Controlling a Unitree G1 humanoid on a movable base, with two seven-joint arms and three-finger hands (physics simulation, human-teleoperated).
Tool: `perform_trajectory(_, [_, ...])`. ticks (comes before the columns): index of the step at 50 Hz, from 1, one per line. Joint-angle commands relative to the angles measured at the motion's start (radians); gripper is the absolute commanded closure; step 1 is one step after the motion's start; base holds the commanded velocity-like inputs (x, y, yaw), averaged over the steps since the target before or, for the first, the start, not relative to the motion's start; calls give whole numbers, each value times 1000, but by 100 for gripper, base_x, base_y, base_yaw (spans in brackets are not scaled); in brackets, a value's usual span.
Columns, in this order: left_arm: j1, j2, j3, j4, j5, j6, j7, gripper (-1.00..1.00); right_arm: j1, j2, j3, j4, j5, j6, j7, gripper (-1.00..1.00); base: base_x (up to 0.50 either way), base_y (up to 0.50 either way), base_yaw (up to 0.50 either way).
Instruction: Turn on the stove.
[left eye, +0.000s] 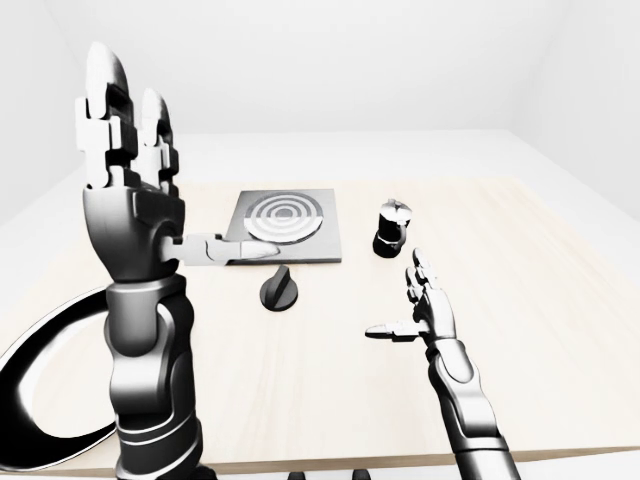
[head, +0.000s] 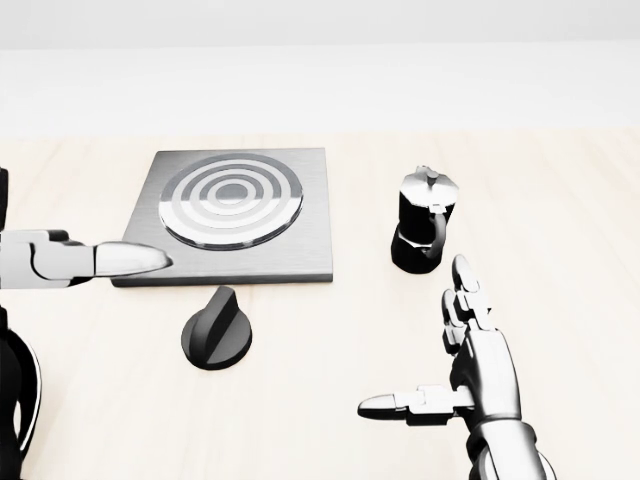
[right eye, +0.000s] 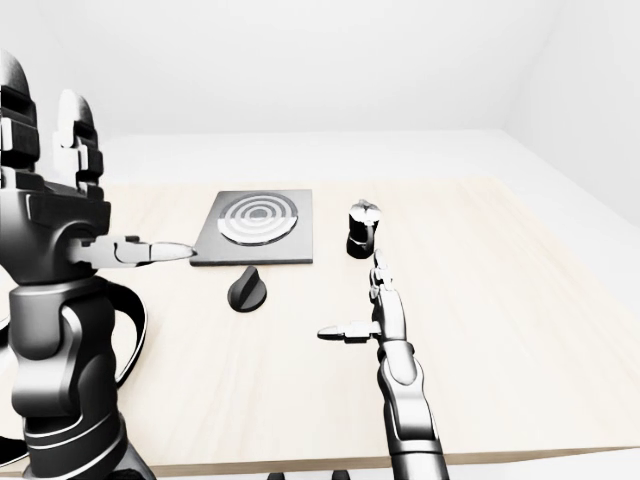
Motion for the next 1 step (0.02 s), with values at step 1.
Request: perform_trajectory(1, [-15, 29, 35, -68, -43, 0, 20, -100, -1, 0, -1, 0, 1, 3, -2, -100, 0, 0, 0])
